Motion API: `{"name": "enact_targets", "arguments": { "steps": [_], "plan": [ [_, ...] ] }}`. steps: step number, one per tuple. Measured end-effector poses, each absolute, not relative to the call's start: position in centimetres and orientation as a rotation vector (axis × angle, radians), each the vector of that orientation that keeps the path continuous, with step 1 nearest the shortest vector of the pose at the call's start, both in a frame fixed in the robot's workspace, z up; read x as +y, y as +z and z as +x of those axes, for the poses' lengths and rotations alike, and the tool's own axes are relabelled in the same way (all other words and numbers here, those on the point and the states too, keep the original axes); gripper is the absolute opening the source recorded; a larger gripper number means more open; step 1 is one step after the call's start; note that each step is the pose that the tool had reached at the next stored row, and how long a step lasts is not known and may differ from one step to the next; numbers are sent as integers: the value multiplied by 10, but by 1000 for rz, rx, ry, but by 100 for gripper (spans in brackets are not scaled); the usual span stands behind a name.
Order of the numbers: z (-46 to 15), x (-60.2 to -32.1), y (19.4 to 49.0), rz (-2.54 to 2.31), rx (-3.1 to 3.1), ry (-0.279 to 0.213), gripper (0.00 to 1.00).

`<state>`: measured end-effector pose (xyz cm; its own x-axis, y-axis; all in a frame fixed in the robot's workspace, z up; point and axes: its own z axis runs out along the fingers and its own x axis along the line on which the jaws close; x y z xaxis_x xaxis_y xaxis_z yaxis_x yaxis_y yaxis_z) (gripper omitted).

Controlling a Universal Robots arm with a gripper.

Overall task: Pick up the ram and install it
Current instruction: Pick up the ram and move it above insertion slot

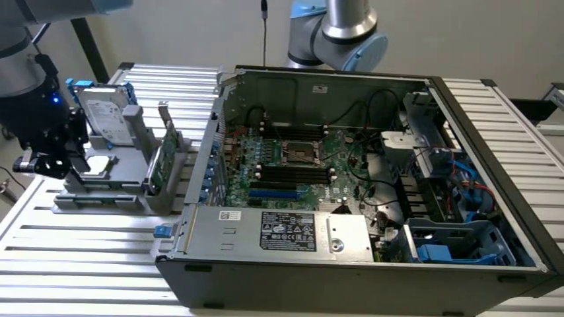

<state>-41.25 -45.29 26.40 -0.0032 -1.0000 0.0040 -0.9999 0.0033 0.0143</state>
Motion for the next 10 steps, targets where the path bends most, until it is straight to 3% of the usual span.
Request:
{"name": "enact_targets", "arguments": {
  "steps": [3, 10],
  "plan": [
    [-413, -454, 259, 2220, -2204, -11, 42],
    [-413, -457, 246, 2242, -2183, -11, 42]
  ]
}}
